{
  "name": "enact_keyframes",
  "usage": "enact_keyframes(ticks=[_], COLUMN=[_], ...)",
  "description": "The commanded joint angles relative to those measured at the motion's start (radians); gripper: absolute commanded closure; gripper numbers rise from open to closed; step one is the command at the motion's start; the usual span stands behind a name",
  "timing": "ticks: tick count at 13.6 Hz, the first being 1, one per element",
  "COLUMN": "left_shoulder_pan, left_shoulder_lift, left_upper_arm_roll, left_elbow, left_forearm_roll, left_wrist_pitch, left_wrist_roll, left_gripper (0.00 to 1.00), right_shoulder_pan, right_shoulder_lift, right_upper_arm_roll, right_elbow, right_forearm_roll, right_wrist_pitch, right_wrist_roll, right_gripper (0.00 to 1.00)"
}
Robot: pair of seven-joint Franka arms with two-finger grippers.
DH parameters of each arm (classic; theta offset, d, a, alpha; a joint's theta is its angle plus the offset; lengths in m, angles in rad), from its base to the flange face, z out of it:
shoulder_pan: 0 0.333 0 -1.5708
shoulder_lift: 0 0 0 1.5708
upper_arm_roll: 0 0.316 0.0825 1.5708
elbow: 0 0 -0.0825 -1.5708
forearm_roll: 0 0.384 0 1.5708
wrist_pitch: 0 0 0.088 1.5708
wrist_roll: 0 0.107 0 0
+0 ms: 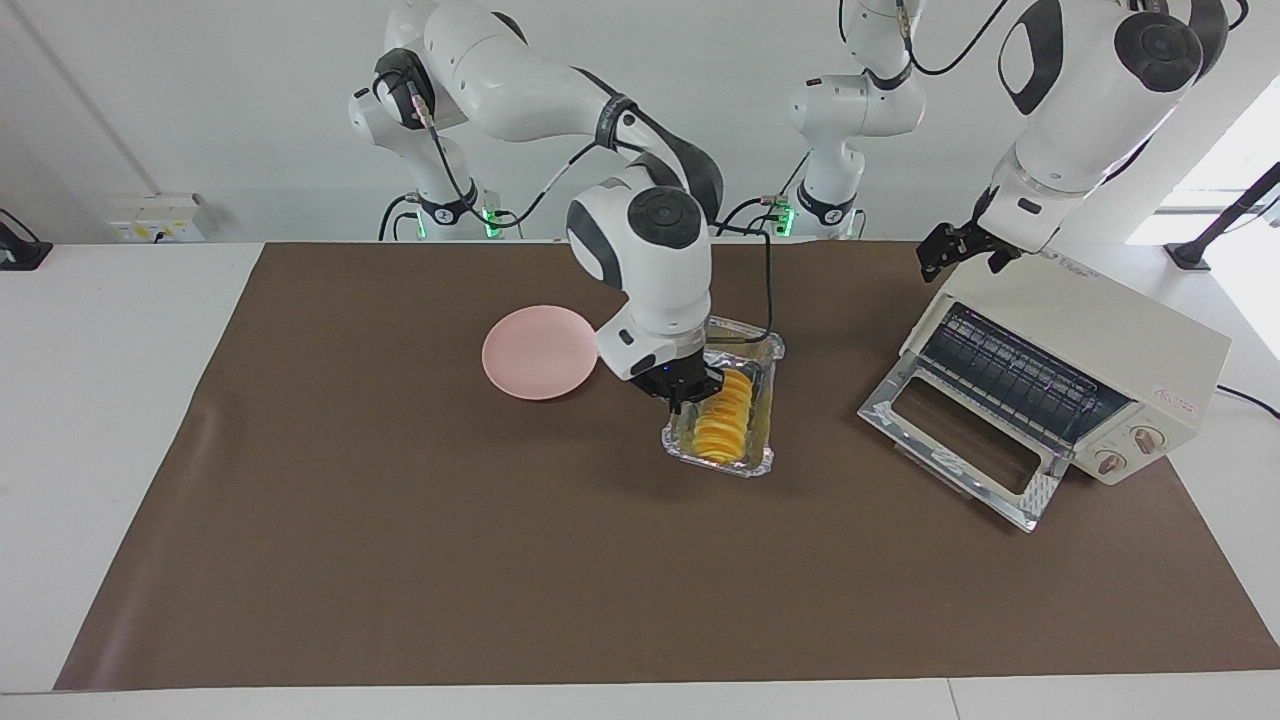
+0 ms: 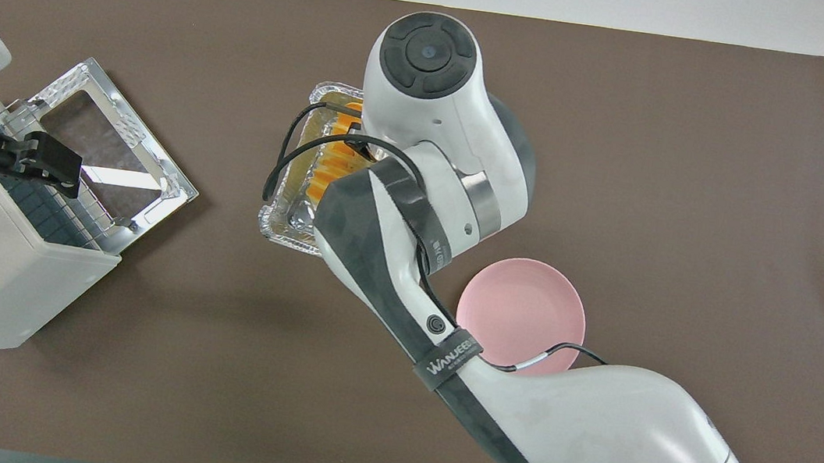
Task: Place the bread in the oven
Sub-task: 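Grasp the foil tray rim with the right gripper and carry it toward the oven, then set the foil tray down beside the oven and open the right gripper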
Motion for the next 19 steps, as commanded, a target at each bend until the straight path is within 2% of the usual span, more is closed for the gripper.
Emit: enact_keyframes(ticks=[1,5,10,13,14,15,17,19], left_shoulder_pan=[0.011,0.011,0.011,0.011,0.011,0.011,-0.003,-0.003], left_shoulder_lift=[-0.017,-0.017,-0.017,-0.017,-0.017,-0.017,-0.017,-0.017], left_upper_arm_roll=[-0.002,-0.004,-0.002,-0.004,-0.002,-0.005,-0.005,-0.010], left_elbow=[-0.009,-0.009,-0.009,-0.009,-0.009,-0.009,-0.009,-0.011], left_forearm_roll=[-0.015,-0.015,-0.015,-0.015,-0.015,-0.015,-0.015,-0.015], left_wrist_pitch=[-0.006,-0.006,-0.008,-0.008,-0.008,-0.006,-0.006,-0.015], left_wrist_roll=[-0.001,-0.001,-0.001,-0.001,-0.001,0.004,0.004,0.008], left_gripper=[0.00,0.00,0.00,0.00,0.00,0.00,0.00,0.00], right_shoulder_pan=[0.025,0.066,0.074,0.074,0.074,0.071,0.059,0.027], right_shoulder_lift=[-0.060,-0.125,-0.143,-0.149,-0.149,-0.148,-0.146,-0.146], right_upper_arm_roll=[-0.004,-0.004,-0.004,-0.004,-0.004,-0.004,-0.006,-0.009], right_elbow=[-0.155,-0.404,-0.548,-0.579,-0.575,-0.564,-0.526,-0.428], right_forearm_roll=[0.009,-0.001,-0.004,-0.008,-0.006,-0.001,0.014,0.028], right_wrist_pitch=[0.123,0.306,0.447,0.486,0.485,0.471,0.436,0.315], right_wrist_roll=[0.017,-0.015,-0.085,-0.084,-0.072,-0.050,-0.003,0.010], right_gripper=[1.00,1.00,1.00,1.00,0.17,0.00,0.00,0.00])
